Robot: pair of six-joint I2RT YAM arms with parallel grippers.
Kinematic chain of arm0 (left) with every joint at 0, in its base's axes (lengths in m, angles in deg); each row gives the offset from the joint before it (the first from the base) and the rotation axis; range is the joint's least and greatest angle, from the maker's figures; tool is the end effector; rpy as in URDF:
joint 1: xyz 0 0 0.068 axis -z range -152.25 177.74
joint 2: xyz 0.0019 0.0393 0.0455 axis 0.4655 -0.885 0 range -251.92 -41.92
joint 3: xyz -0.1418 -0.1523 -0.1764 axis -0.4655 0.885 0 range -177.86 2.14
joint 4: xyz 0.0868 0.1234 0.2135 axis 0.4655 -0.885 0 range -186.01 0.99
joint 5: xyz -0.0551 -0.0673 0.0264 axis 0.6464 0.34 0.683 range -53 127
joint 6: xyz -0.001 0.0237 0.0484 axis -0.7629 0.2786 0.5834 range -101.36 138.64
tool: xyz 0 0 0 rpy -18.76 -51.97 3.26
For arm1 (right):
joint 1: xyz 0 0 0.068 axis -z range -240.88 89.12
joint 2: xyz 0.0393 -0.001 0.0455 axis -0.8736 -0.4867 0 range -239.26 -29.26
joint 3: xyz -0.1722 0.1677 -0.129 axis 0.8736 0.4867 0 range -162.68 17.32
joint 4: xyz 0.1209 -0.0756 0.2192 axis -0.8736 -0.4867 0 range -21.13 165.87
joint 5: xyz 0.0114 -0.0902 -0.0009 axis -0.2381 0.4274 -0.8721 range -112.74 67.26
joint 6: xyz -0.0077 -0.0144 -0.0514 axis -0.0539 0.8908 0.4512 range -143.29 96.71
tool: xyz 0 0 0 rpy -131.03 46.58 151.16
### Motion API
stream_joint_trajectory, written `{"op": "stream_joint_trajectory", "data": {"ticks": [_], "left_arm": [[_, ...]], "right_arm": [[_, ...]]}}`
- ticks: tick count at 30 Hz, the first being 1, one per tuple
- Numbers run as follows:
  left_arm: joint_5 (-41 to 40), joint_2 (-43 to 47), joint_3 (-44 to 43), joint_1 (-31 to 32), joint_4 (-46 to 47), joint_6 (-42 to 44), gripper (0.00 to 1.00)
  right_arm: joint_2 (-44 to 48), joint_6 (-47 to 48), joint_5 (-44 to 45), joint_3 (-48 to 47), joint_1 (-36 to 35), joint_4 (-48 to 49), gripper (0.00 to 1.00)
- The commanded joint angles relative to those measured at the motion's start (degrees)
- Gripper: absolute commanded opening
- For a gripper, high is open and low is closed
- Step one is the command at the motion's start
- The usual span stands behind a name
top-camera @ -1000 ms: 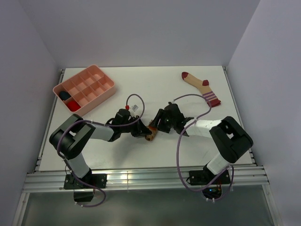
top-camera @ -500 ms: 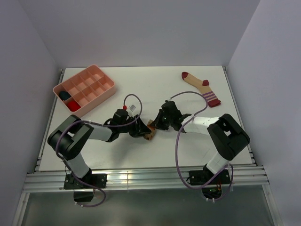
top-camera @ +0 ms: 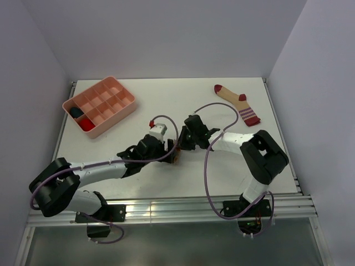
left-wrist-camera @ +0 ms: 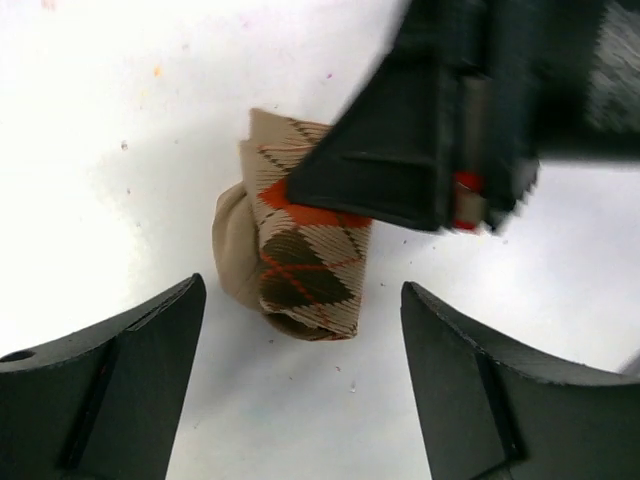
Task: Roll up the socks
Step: Roll the sock at the center of the board.
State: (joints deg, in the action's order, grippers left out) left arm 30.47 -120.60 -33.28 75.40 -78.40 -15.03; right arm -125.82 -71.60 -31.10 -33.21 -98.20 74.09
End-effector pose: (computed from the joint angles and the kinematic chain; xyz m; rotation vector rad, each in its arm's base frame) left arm 0.1914 -0.2040 0.1892 0.2015 2.2119 -0.6953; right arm 0.2647 0.2083 0.1601 0.1744 2.5727 0.8140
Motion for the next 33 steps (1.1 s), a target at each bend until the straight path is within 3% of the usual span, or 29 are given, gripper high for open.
{"op": "stream_joint_trajectory", "data": {"ticks": [1, 7, 14, 20, 29, 33], "left_arm": [[-13.0, 1.9, 3.0, 4.8, 6.4, 12.3, 0.83], [-19.7, -3.2, 1.6, 12.0, 12.4, 20.1, 0.84], [-26.7, -10.2, -3.6, 18.0, 12.9, 26.5, 0.83], [-30.5, -15.6, -7.3, 18.8, 8.5, 26.3, 0.78], [-32.5, -21.3, -11.1, 18.9, -5.4, 17.4, 0.68], [-32.0, -22.0, -10.3, 18.8, -8.6, 14.3, 0.55]], "right_arm": [[-1.4, 1.5, 2.0, -2.2, -0.9, -3.0, 0.0], [-2.3, 1.5, 1.9, -3.0, -1.3, -3.8, 0.0], [-3.0, 1.5, 1.3, -3.4, -1.4, -4.2, 0.0], [-3.6, 1.4, 0.6, -3.7, -1.5, -3.9, 0.0], [-3.8, 1.2, -0.3, -3.8, -1.5, -3.8, 0.0], [-3.9, 0.8, -1.1, -3.8, -1.5, -3.1, 0.0]]}}
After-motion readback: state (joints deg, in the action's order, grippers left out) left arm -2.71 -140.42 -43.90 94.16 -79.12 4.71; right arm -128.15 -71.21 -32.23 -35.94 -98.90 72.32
